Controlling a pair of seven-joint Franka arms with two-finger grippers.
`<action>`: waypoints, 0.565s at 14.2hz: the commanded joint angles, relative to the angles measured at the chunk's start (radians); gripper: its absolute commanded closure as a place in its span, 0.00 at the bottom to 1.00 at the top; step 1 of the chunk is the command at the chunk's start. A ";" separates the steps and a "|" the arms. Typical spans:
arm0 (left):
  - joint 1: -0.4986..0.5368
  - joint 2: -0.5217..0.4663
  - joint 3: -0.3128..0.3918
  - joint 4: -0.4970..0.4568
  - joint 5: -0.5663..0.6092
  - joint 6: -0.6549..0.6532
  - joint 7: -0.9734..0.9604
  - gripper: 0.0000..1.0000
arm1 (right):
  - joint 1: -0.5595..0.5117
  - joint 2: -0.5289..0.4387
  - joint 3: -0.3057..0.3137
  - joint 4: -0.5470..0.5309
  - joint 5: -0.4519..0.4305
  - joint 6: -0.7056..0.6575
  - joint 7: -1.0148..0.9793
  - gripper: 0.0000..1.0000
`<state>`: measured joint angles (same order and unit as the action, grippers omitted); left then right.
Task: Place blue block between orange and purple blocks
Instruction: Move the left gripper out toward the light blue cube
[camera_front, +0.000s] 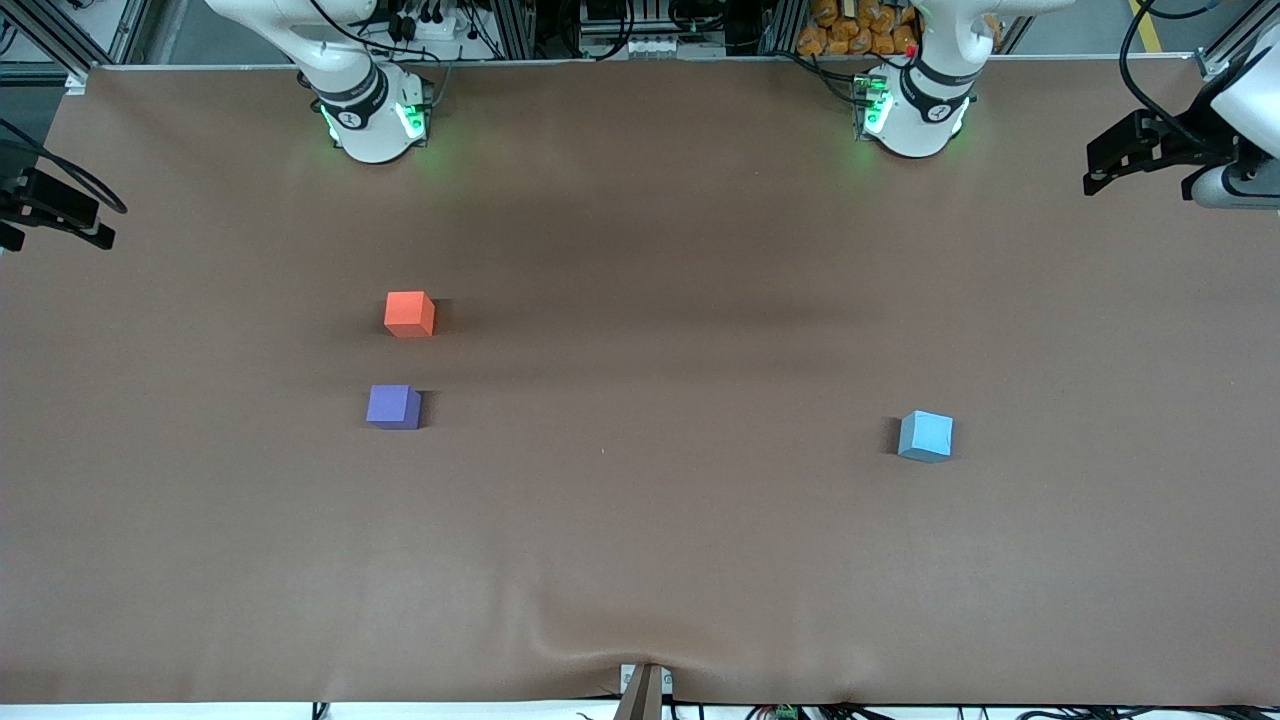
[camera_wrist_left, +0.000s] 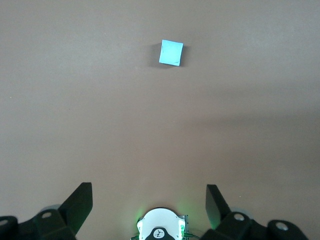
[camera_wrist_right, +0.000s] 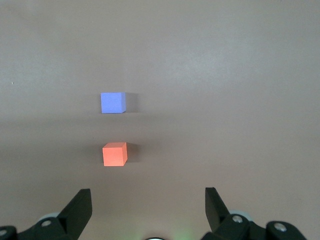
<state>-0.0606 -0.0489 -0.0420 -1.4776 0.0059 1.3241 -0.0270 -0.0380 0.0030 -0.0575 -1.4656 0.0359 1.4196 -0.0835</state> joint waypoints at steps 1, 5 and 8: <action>0.002 0.004 -0.004 0.014 0.011 -0.013 0.004 0.00 | -0.020 -0.032 0.012 -0.035 0.010 -0.002 0.005 0.00; 0.002 0.004 -0.004 0.011 0.009 -0.014 0.003 0.00 | -0.020 -0.032 0.012 -0.035 0.010 -0.004 0.005 0.00; -0.002 0.020 -0.004 0.008 0.009 -0.014 -0.008 0.00 | -0.020 -0.032 0.012 -0.035 0.010 -0.005 0.005 0.00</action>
<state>-0.0606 -0.0461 -0.0423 -1.4790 0.0059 1.3241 -0.0270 -0.0382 0.0030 -0.0582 -1.4662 0.0359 1.4135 -0.0835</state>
